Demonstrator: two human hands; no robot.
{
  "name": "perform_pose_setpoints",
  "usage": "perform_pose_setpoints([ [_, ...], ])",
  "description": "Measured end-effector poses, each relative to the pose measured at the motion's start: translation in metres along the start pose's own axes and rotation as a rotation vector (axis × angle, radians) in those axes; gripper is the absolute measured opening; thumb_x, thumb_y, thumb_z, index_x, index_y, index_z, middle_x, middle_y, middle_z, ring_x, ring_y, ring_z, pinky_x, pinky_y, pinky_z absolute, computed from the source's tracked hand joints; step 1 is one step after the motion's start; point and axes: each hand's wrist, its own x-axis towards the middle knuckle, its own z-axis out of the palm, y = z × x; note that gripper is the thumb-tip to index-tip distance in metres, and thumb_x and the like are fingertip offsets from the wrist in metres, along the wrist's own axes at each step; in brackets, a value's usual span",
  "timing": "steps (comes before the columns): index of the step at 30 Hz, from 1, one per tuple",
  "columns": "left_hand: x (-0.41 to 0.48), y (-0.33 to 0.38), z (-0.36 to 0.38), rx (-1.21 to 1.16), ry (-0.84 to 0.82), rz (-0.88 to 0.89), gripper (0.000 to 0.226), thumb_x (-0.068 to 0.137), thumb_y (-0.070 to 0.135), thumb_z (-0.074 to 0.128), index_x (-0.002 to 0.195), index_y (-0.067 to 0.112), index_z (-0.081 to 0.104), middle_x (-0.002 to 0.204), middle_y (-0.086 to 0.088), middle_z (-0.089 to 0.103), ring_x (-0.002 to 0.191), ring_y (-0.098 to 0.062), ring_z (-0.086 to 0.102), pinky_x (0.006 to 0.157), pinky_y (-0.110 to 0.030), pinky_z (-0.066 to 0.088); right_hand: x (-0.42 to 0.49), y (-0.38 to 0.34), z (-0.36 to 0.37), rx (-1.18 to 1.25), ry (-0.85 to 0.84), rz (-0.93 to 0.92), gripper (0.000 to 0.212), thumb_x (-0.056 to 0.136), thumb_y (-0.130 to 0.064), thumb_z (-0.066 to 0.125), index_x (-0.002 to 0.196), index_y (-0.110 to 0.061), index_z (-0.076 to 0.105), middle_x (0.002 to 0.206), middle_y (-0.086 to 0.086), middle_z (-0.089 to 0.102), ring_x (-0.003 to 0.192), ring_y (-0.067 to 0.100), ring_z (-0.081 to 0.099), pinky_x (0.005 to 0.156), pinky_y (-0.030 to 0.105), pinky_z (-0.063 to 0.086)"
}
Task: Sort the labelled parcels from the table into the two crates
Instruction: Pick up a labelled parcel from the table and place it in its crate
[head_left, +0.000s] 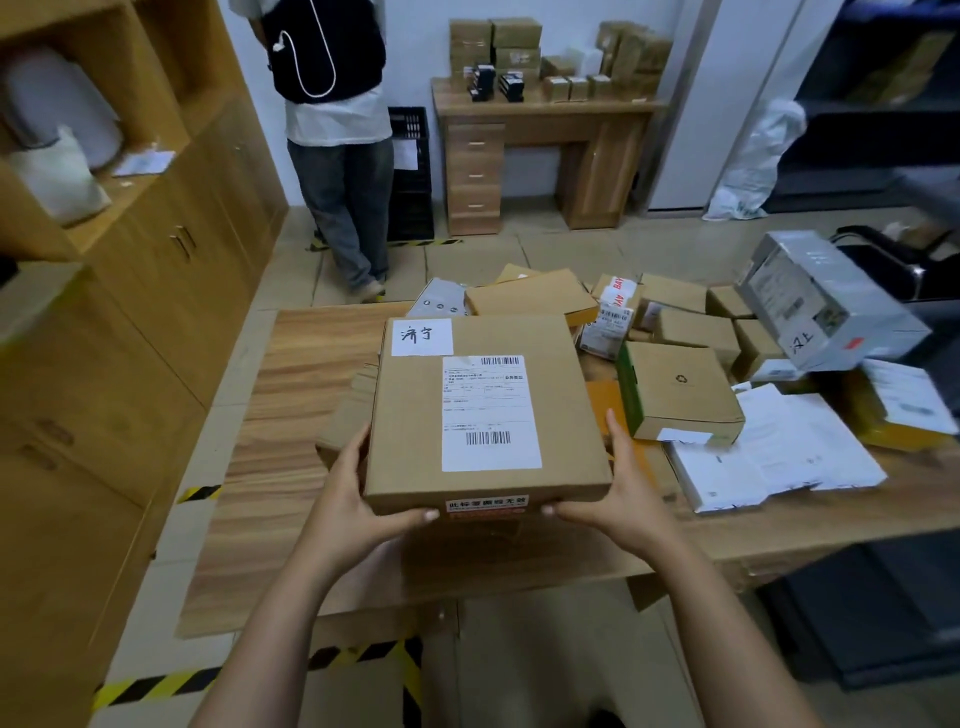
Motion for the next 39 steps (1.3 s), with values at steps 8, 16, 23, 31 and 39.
perform_pose_setpoints([
  [8, 0.001, 0.008, 0.0, -0.07, -0.003, 0.043, 0.116, 0.056, 0.016, 0.092, 0.148, 0.031, 0.022, 0.123, 0.033, 0.042, 0.11, 0.019, 0.043, 0.086, -0.005, 0.037, -0.001, -0.006, -0.003, 0.07, -0.006, -0.092, 0.118, 0.063, -0.013, 0.091, 0.154, -0.031, 0.017, 0.12, -0.033, 0.044, 0.102, -0.027, 0.042, 0.075, -0.001, 0.039],
  [16, -0.001, 0.053, -0.031, -0.079, 0.123, 0.257, 0.122, 0.05, 0.032, 0.095, 0.146, 0.042, 0.021, 0.129, 0.038, 0.042, 0.123, 0.008, 0.044, 0.097, -0.012, 0.041, -0.017, -0.059, -0.017, 0.106, 0.155, -0.351, 0.109, 0.064, -0.006, 0.088, 0.145, -0.039, 0.023, 0.121, -0.035, 0.046, 0.104, -0.028, 0.045, 0.076, 0.001, 0.044],
  [23, -0.016, 0.098, -0.053, 0.021, 0.289, 0.52, 0.119, 0.053, 0.03, 0.088, 0.149, 0.025, 0.017, 0.138, 0.022, 0.039, 0.126, 0.003, 0.043, 0.096, -0.008, 0.039, -0.031, -0.098, -0.028, 0.032, 0.339, -0.599, 0.113, 0.063, -0.018, 0.089, 0.154, -0.023, 0.023, 0.14, -0.02, 0.047, 0.125, -0.01, 0.044, 0.095, 0.006, 0.038],
  [31, -0.033, 0.111, -0.062, 0.004, 0.333, 0.568, 0.115, 0.057, 0.024, 0.086, 0.147, 0.024, 0.014, 0.133, 0.033, 0.033, 0.122, 0.016, 0.04, 0.092, -0.003, 0.04, -0.04, -0.11, -0.025, -0.064, 0.409, -0.662, 0.106, 0.064, -0.014, 0.09, 0.149, -0.019, 0.027, 0.132, -0.005, 0.051, 0.114, 0.001, 0.051, 0.079, 0.002, 0.042],
  [39, -0.04, 0.107, -0.067, 0.008, 0.326, 0.6, 0.113, 0.058, 0.025, 0.085, 0.147, 0.021, 0.017, 0.137, 0.025, 0.035, 0.122, 0.007, 0.046, 0.089, -0.008, 0.045, -0.046, -0.105, -0.013, -0.023, 0.416, -0.665, 0.11, 0.065, -0.015, 0.089, 0.152, -0.021, 0.022, 0.13, -0.032, 0.045, 0.118, -0.011, 0.048, 0.086, 0.004, 0.041],
])
